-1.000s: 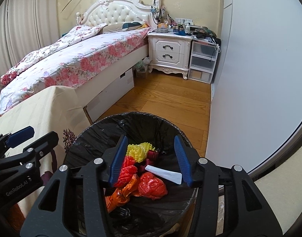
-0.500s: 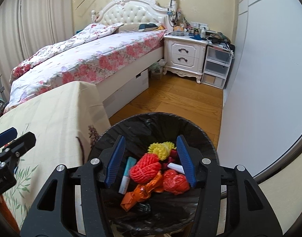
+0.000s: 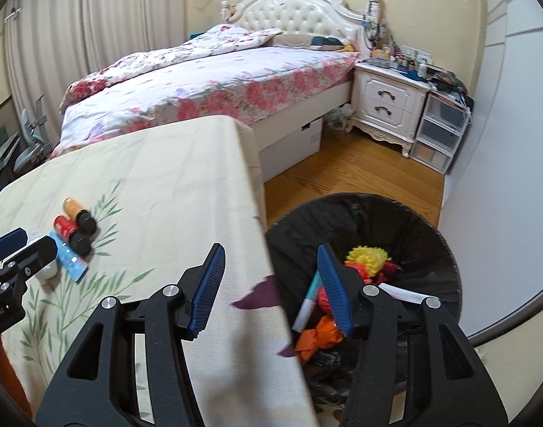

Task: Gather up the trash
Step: 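Move both open tools from the bin back to the table, then grasp the crumpled white tissue with the left gripper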

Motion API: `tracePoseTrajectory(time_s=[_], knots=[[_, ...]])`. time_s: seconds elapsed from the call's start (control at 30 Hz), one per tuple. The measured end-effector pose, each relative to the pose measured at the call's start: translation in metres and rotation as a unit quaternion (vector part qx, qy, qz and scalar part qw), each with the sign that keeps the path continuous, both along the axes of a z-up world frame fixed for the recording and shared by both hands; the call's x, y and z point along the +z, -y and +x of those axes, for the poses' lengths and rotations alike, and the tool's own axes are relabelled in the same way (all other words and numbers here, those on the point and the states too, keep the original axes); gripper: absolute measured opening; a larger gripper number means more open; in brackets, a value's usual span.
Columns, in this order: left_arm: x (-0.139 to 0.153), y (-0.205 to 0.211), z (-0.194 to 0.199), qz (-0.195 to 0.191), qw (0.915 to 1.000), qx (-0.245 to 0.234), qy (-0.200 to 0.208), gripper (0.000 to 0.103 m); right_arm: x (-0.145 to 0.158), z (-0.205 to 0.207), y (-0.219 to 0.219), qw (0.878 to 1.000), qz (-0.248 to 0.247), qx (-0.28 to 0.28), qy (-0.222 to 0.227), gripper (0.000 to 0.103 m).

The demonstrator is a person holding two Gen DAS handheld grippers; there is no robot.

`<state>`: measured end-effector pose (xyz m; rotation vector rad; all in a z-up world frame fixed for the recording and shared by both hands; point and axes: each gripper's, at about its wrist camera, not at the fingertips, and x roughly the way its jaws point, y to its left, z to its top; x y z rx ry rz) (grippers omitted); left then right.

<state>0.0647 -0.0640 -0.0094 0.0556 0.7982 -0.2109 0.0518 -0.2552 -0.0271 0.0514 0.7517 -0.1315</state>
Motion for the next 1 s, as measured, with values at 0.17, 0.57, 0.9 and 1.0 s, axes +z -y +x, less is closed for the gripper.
tracePoseTrajectory(time_s=[0.17, 0.57, 0.9, 1.0], knots=[[-0.008, -0.020, 0.003, -0.002, 0.9998, 0.016, -0.014, 0.071, 0.000, 0.004, -0.029, 1.000, -0.006, 0.029, -0.007, 0.053], [-0.036, -0.041, 0.009, -0.004, 0.9984, 0.011, -0.056, 0.037, -0.008, 0.014, -0.081, 0.996, -0.011, 0.084, -0.030, 0.053], [-0.028, -0.094, -0.009, 0.002, 0.9983, 0.049, -0.031, 0.034, -0.018, 0.031, -0.119, 0.990, -0.031, 0.122, -0.058, 0.053], [-0.028, -0.114, -0.015, 0.005, 0.9973, 0.067, -0.030, 0.034, -0.022, 0.029, -0.131, 0.988, -0.035, 0.138, -0.066, 0.053]])
